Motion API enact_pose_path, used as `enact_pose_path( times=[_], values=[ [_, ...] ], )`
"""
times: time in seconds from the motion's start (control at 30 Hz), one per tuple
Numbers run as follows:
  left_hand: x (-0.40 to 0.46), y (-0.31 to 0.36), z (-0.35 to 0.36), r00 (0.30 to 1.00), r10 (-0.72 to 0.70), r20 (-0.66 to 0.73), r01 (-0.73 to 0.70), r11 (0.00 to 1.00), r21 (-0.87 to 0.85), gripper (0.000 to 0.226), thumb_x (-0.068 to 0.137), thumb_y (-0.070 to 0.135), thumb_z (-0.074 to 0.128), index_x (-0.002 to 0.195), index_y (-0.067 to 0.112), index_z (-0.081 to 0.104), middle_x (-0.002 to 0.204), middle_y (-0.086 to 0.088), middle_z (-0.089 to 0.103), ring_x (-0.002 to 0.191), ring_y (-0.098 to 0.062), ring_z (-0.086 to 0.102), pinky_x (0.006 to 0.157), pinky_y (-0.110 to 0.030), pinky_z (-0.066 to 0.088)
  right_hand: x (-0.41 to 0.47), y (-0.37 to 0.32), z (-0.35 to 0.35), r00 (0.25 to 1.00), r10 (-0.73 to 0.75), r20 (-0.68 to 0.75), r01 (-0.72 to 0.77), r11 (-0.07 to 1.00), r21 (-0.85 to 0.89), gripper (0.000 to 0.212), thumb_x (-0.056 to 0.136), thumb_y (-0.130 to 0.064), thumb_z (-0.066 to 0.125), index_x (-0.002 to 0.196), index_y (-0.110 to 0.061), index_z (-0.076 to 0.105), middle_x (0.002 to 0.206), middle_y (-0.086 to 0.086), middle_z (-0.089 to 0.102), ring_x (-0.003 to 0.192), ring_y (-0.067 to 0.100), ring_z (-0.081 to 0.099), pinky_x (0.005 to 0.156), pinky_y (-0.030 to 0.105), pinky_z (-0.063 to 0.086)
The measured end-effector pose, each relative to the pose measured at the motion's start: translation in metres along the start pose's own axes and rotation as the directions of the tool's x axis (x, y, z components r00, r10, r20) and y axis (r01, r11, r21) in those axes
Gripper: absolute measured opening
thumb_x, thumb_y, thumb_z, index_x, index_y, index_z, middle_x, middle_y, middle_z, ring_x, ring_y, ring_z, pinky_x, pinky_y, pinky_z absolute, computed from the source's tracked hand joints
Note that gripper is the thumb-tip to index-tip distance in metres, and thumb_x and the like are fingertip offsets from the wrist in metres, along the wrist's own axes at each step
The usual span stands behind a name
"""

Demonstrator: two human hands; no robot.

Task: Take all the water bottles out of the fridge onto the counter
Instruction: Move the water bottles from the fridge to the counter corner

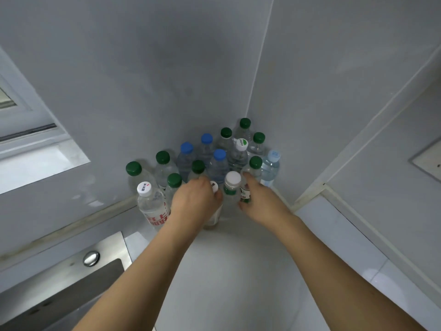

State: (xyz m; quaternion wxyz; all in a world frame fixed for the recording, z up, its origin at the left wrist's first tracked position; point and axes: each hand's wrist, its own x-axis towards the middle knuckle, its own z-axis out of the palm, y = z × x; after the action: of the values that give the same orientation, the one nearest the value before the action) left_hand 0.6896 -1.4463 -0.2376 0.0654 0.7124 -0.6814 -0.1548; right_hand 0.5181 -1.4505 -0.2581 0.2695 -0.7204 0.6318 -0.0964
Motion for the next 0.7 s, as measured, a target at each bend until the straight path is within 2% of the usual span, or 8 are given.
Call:
enact_pose_path(
  times=[0.1, 0.17, 0.23, 0.3, 0.37, 0.5, 0.7],
  values=[
    [-0.013, 0.012, -0.004, 0.988, 0.025, -0.152, -0.014, 0.997, 0.071, 0.038, 0.093, 0.042, 0.052, 0.110, 0.007, 0.052, 0.104, -0.010, 0.058, 0.092, -0.027, 0.059, 0.071, -0.033, 0.047, -0.025, 0.005, -0.007, 0.997, 0.017, -0.072, -0.016, 1.000, 0.010, 0.078, 0.089, -0.028, 0.065, 0.151, -0.024, 0.019, 0.144, 0.009, 0.045, 0.124, 0.026, 0.051, 0.098, 0.035, 0.044],
    [-0.020, 0.022, -0.002, 0.956, 0.112, -0.270, -0.093, 0.992, 0.082, 0.039, 0.093, 0.041, 0.053, 0.112, 0.007, 0.052, 0.109, -0.011, 0.057, 0.098, -0.029, 0.056, 0.076, -0.035, 0.046, -0.042, 0.012, -0.015, 0.993, 0.033, -0.114, -0.031, 0.999, 0.022, 0.077, 0.089, -0.027, 0.065, 0.152, -0.020, 0.021, 0.149, 0.009, 0.040, 0.132, 0.025, 0.043, 0.105, 0.032, 0.037],
    [-0.024, 0.034, 0.005, 0.919, 0.246, -0.306, -0.233, 0.969, 0.081, 0.036, 0.092, 0.036, 0.059, 0.109, 0.005, 0.056, 0.104, -0.014, 0.059, 0.095, -0.032, 0.057, 0.077, -0.038, 0.046, -0.059, 0.024, -0.022, 0.987, 0.069, -0.145, -0.066, 0.997, 0.027, 0.076, 0.090, -0.027, 0.064, 0.152, -0.018, 0.021, 0.153, 0.007, 0.034, 0.137, 0.022, 0.037, 0.108, 0.028, 0.031],
    [-0.026, 0.050, 0.016, 0.892, 0.361, -0.271, -0.352, 0.932, 0.083, 0.036, 0.088, 0.030, 0.064, 0.110, 0.002, 0.058, 0.105, -0.018, 0.062, 0.096, -0.036, 0.059, 0.081, -0.042, 0.048, -0.077, 0.037, -0.030, 0.978, 0.105, -0.178, -0.101, 0.994, 0.030, 0.073, 0.091, -0.027, 0.062, 0.151, -0.017, 0.023, 0.154, 0.005, 0.031, 0.138, 0.020, 0.035, 0.108, 0.026, 0.028],
    [-0.031, 0.069, 0.026, 0.882, 0.427, -0.199, -0.421, 0.904, 0.074, 0.041, 0.091, 0.029, 0.060, 0.121, 0.001, 0.054, 0.118, -0.019, 0.060, 0.107, -0.037, 0.057, 0.091, -0.043, 0.045, -0.097, 0.053, -0.036, 0.968, 0.143, -0.207, -0.140, 0.990, 0.029, 0.071, 0.092, -0.028, 0.061, 0.151, -0.017, 0.024, 0.155, 0.003, 0.030, 0.139, 0.019, 0.033, 0.109, 0.025, 0.027],
    [-0.052, 0.115, 0.041, 0.841, 0.537, -0.070, -0.530, 0.843, 0.093, 0.052, 0.101, 0.032, 0.043, 0.145, 0.006, 0.034, 0.148, -0.014, 0.039, 0.134, -0.031, 0.038, 0.112, -0.037, 0.027, -0.148, 0.085, -0.045, 0.934, 0.260, -0.245, -0.258, 0.965, 0.039, 0.070, 0.093, -0.032, 0.058, 0.152, -0.019, 0.022, 0.156, 0.000, 0.026, 0.141, 0.017, 0.031, 0.112, 0.028, 0.027],
    [-0.107, 0.187, 0.059, 0.727, 0.684, 0.065, -0.686, 0.718, 0.118, 0.055, 0.104, 0.033, 0.035, 0.150, 0.007, 0.024, 0.156, -0.010, 0.027, 0.142, -0.026, 0.027, 0.117, -0.036, 0.018, -0.249, 0.127, -0.059, 0.844, 0.407, -0.351, -0.393, 0.913, 0.114, 0.070, 0.095, -0.031, 0.056, 0.153, -0.020, 0.018, 0.158, -0.003, 0.020, 0.143, 0.015, 0.026, 0.113, 0.029, 0.027]
  ],
)
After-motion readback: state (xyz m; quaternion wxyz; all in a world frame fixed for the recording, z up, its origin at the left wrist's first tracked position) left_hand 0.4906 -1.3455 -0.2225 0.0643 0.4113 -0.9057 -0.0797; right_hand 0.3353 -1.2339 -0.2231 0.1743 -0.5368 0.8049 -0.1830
